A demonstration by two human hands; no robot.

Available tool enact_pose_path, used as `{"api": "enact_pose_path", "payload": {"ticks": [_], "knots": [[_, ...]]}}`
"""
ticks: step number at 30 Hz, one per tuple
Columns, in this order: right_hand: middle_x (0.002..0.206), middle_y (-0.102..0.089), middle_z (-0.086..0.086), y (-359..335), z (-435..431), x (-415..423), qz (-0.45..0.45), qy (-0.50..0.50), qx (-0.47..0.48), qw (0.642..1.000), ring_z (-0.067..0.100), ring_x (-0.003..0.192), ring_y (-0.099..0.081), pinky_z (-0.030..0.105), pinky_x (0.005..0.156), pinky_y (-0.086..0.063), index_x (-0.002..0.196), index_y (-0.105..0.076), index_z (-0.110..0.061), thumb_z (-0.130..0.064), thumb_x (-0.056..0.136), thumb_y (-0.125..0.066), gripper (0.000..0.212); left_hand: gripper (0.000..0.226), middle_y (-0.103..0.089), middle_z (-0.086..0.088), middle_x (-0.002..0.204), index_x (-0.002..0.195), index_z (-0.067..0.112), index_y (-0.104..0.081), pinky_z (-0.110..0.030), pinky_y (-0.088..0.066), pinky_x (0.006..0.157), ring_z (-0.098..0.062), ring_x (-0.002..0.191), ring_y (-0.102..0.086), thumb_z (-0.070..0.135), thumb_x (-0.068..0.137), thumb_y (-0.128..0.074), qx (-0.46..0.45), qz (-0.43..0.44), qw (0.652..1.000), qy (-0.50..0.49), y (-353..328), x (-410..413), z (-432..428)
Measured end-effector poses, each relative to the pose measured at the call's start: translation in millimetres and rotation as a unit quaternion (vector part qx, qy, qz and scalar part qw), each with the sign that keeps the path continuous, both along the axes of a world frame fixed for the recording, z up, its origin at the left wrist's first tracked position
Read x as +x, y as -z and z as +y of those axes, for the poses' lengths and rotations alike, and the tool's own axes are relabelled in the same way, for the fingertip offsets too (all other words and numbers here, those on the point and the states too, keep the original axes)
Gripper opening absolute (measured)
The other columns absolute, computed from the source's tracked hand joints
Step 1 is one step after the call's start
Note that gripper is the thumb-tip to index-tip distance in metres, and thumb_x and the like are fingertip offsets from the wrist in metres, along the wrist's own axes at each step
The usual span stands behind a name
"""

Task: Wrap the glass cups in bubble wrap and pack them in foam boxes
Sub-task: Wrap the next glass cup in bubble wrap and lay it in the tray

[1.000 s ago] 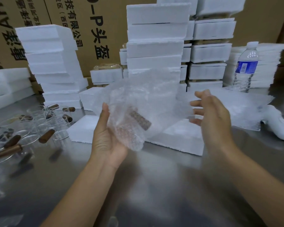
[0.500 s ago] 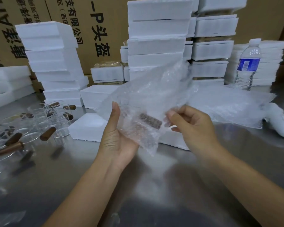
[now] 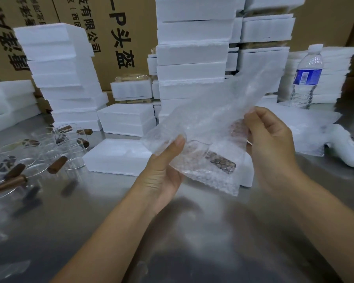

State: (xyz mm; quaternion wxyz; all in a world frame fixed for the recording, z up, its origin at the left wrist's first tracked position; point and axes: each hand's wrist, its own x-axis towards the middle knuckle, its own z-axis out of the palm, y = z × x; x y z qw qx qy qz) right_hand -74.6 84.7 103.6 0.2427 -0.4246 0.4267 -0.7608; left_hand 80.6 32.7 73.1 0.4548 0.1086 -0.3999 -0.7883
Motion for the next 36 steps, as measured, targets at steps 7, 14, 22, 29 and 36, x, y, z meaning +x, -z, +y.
{"api": "enact_pose_path", "payload": {"ticks": [7,14,22,29,36], "knots": [[0.08,-0.07,-0.023,10.3,-2.2,7.4,0.095,-0.09,0.111,0.985,-0.005,0.077,-0.065,0.025,0.074,-0.048,0.089,-0.064,-0.043,-0.076,0.055,-0.047,0.05,0.08,-0.066,-0.009,0.121,0.125,0.015,-0.061,-0.035,-0.05,0.095,-0.024,0.113,-0.063,0.035,0.051,-0.085,0.028,0.035,0.994,-0.096,-2.4,2.8,-0.5],[0.05,-0.06,-0.008,17.0,-4.3,12.2,0.111,-0.041,0.095,0.988,-0.004,0.048,-0.056,0.007,0.05,-0.04,0.082,-0.064,-0.021,-0.028,0.084,-0.066,0.008,0.072,-0.069,-0.007,0.115,0.124,0.02,-0.057,-0.037,-0.056,0.086,-0.025,0.106,-0.066,0.043,0.058,-0.074,0.038,-0.015,0.988,-0.146,-2.3,1.0,1.8],[0.053,-0.06,-0.009,18.9,-8.9,7.0,0.095,-0.017,0.102,0.99,0.003,0.052,-0.056,0.02,0.062,-0.051,0.084,-0.062,-0.019,-0.029,0.088,-0.062,0.01,0.061,-0.071,-0.007,0.11,0.121,0.018,-0.059,-0.034,-0.059,0.076,-0.025,0.102,-0.068,0.038,0.065,-0.072,0.036,-0.061,0.987,-0.145,-5.4,8.8,-3.6],[0.068,-0.069,-0.017,19.5,-8.2,10.7,0.117,-0.05,0.1,0.987,-0.005,0.063,-0.061,0.01,0.057,-0.047,0.08,-0.068,-0.02,-0.024,0.094,-0.053,0.02,0.089,-0.067,-0.005,0.12,0.129,0.02,-0.055,-0.041,-0.054,0.088,-0.025,0.11,-0.064,0.052,0.052,-0.085,-0.065,-0.153,0.976,-0.14,-3.8,6.2,-1.3],[0.052,-0.062,-0.017,19.2,-11.4,2.0,0.111,-0.002,0.082,0.99,-0.004,0.048,-0.055,0.012,0.048,-0.045,0.071,-0.063,-0.015,-0.018,0.095,-0.053,0.026,0.046,-0.067,0.019,0.113,0.116,0.045,-0.056,-0.025,-0.051,0.086,-0.004,0.106,-0.063,0.053,0.072,-0.07,-0.278,-0.309,0.886,-0.205,0.8,15.2,-1.1]]}}
